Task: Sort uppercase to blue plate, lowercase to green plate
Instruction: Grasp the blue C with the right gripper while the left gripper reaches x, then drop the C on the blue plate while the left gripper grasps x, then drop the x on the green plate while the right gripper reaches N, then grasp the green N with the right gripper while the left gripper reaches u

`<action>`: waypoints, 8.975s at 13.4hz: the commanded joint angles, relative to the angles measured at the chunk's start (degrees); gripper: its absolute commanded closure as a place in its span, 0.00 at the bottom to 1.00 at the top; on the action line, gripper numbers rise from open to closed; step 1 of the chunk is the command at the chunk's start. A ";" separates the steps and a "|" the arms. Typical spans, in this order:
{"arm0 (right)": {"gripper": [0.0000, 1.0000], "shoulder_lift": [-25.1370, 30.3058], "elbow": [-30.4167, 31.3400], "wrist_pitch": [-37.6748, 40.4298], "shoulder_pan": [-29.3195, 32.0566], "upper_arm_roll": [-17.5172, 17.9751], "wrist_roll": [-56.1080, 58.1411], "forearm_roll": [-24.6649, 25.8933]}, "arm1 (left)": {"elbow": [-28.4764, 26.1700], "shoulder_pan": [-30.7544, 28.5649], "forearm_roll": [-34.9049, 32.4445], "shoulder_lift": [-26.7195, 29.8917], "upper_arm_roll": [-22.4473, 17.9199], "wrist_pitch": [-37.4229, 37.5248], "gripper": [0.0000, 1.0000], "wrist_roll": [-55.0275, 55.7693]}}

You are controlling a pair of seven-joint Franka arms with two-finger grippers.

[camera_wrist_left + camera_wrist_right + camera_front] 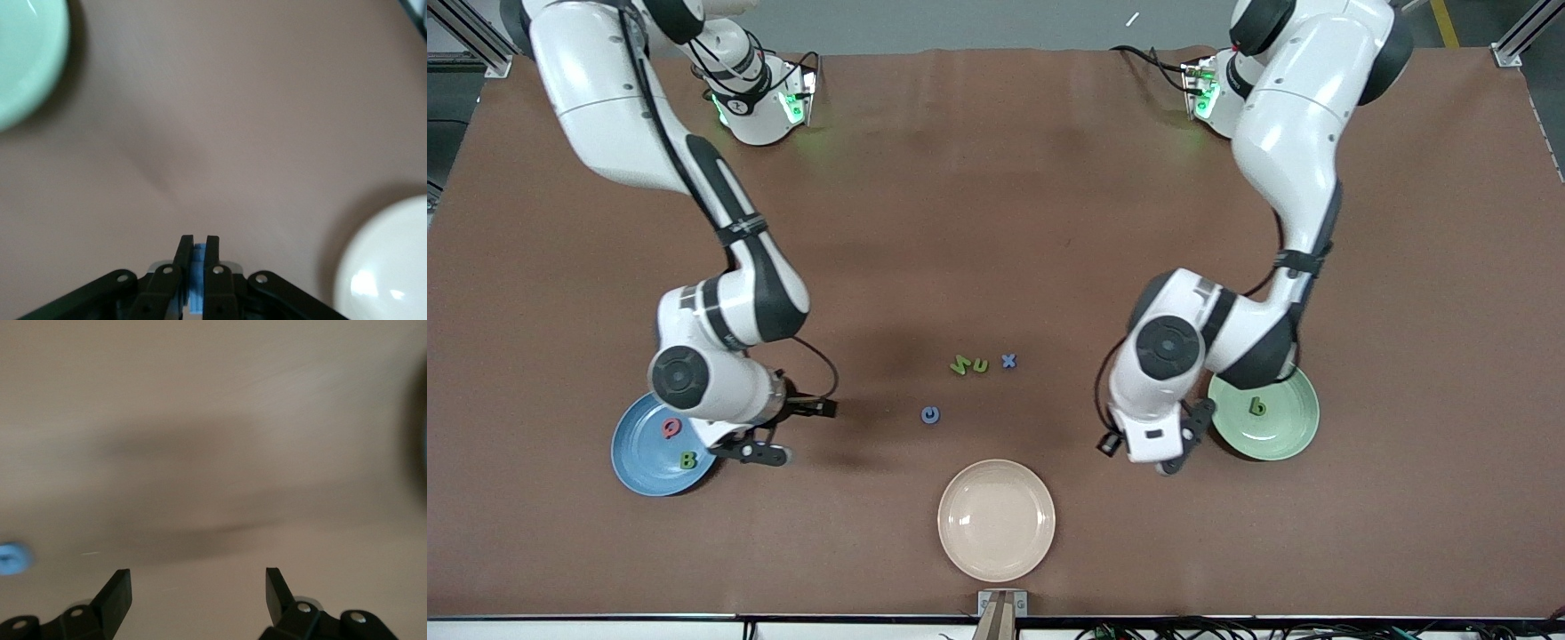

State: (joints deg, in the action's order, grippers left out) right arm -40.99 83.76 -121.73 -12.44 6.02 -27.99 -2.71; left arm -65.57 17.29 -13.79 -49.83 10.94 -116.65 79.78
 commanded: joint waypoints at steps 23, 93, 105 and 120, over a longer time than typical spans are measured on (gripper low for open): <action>0.56 -10.43 -1.40 -24.60 -15.51 -1.98 -11.47 17.91 | -5.89 3.09 4.47 -1.40 10.07 -2.51 0.05 28.10; 0.08 -3.13 16.53 -37.61 -12.42 7.70 36.25 16.59 | -15.64 -26.60 1.57 6.33 9.01 9.25 0.74 -12.90; 0.95 -2.69 16.09 -37.71 -11.48 6.19 34.23 16.51 | -14.15 -20.38 2.71 6.95 16.47 10.14 0.00 -3.69; 0.96 3.81 6.69 -7.49 8.20 6.72 37.91 16.24 | -3.27 8.80 8.16 -5.35 9.20 -18.35 0.17 13.73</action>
State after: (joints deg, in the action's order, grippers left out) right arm -39.03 89.01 -131.75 -9.05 11.81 7.95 13.70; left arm -75.29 21.47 -6.61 -51.87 23.41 -135.26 92.79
